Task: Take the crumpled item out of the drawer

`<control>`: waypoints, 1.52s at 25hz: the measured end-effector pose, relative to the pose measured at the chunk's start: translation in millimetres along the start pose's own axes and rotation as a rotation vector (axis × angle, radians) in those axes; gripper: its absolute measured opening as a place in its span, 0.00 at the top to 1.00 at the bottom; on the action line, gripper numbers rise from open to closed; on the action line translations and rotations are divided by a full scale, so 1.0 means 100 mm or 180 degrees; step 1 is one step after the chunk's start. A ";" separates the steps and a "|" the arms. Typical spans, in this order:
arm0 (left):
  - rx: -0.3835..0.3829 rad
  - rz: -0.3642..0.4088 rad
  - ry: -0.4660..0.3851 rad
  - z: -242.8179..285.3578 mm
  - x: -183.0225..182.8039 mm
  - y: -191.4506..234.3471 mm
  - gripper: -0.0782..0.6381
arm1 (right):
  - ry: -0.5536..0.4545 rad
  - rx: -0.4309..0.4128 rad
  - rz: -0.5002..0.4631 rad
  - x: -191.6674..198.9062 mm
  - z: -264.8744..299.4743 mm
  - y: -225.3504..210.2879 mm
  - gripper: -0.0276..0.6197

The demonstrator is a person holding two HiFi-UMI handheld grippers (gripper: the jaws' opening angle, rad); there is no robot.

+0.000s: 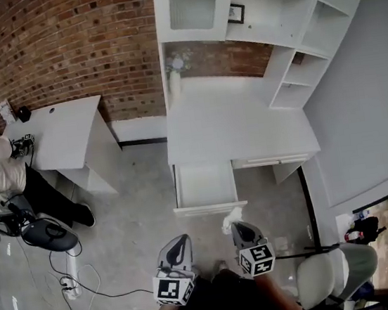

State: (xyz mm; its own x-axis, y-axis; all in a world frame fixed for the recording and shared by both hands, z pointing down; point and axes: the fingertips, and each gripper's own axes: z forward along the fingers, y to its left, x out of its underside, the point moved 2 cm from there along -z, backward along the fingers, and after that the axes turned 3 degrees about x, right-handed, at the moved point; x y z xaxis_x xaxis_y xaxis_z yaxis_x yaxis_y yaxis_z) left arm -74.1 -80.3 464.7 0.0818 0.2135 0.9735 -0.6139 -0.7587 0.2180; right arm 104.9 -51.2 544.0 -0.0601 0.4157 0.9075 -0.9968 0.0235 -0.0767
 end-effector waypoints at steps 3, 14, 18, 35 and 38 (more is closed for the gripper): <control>0.0004 -0.0029 -0.0014 0.00 -0.04 -0.18 0.86 | -0.0165 0.0026 -0.0009 -0.13 -0.28 -0.06 0.92; -0.0088 0.0116 0.0024 0.12 -0.08 -0.64 0.86 | -0.0567 -0.0082 -0.0093 -0.43 -0.82 -0.17 0.92; -0.0112 0.0140 0.0022 0.17 -0.07 -0.71 0.86 | -0.0584 -0.0153 -0.0087 -0.40 -0.85 -0.23 0.92; -0.0136 0.0306 -0.0010 0.13 -0.08 -0.84 0.86 | -0.0718 -0.0290 -0.0140 -0.46 -0.98 -0.15 0.92; -0.0120 0.0291 -0.0002 0.12 -0.07 -0.85 0.86 | -0.0734 -0.0296 -0.0139 -0.45 -1.00 -0.14 0.92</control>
State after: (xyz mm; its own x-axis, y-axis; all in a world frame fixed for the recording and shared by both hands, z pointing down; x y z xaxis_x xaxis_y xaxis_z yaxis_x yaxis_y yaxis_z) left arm -13.3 -24.4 440.5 0.0246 0.1438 0.9893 -0.6479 -0.7513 0.1253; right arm 126.5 20.5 462.8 -0.0381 0.1944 0.9802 -0.9901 0.1249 -0.0633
